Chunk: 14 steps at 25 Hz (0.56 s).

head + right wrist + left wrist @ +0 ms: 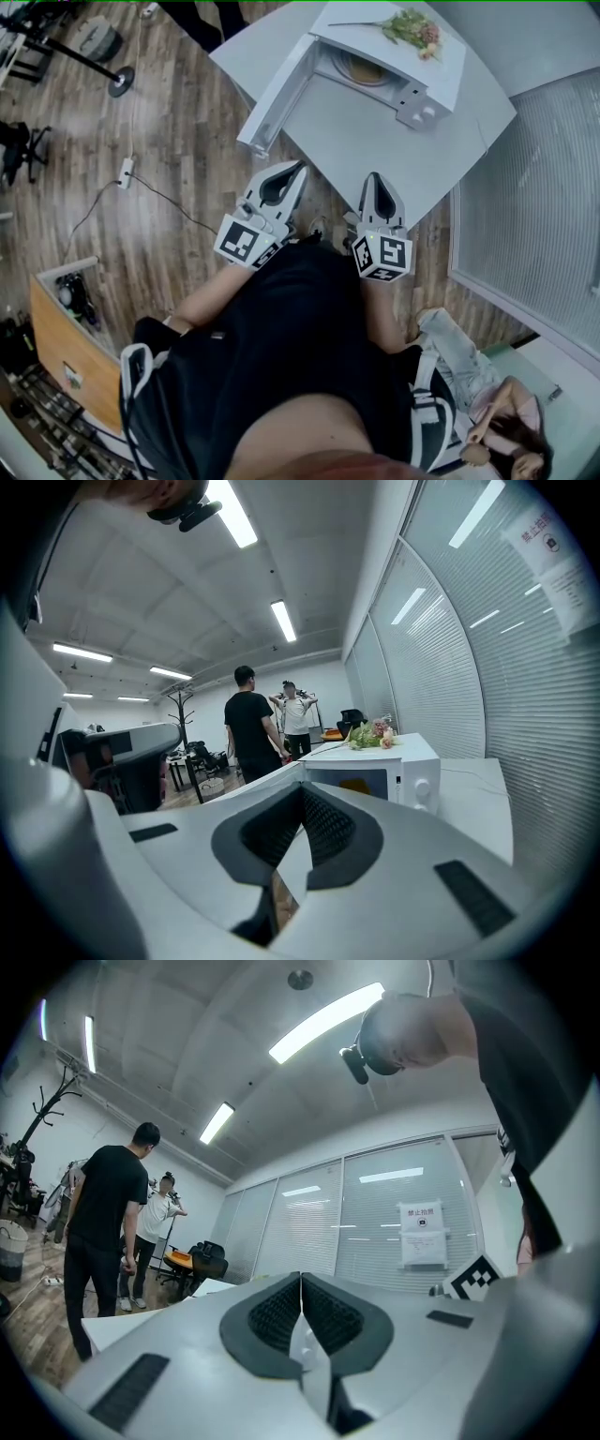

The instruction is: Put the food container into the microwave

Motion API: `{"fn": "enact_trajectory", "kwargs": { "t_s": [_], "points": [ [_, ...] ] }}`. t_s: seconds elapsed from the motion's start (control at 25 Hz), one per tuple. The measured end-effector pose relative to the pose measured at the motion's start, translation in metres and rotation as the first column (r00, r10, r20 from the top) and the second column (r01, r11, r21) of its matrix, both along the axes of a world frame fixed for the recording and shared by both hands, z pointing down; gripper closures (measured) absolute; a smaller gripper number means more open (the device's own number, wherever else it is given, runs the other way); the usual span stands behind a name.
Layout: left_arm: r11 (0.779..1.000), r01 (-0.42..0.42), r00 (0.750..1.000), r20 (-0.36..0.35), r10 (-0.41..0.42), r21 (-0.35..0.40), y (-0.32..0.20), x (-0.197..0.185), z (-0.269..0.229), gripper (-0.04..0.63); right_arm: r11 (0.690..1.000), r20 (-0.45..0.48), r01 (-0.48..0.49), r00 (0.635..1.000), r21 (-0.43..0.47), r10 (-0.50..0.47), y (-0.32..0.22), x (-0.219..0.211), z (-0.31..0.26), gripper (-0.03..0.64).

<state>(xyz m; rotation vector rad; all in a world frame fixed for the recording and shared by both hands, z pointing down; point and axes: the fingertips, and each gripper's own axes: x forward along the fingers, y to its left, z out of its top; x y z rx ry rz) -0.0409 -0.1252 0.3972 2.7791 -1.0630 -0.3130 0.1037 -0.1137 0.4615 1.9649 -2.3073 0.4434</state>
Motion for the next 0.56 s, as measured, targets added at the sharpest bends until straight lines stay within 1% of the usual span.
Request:
{"fn": "enact_trajectory", "kwargs": {
  "t_s": [0.56],
  "points": [
    [1.000, -0.015, 1.000, -0.010, 0.015, -0.008, 0.0058, -0.0019, -0.0002, 0.572, 1.000, -0.007, -0.003, 1.000, -0.007, 0.003, 0.0057, -0.0068, 0.0013, 0.594]
  ]
}}
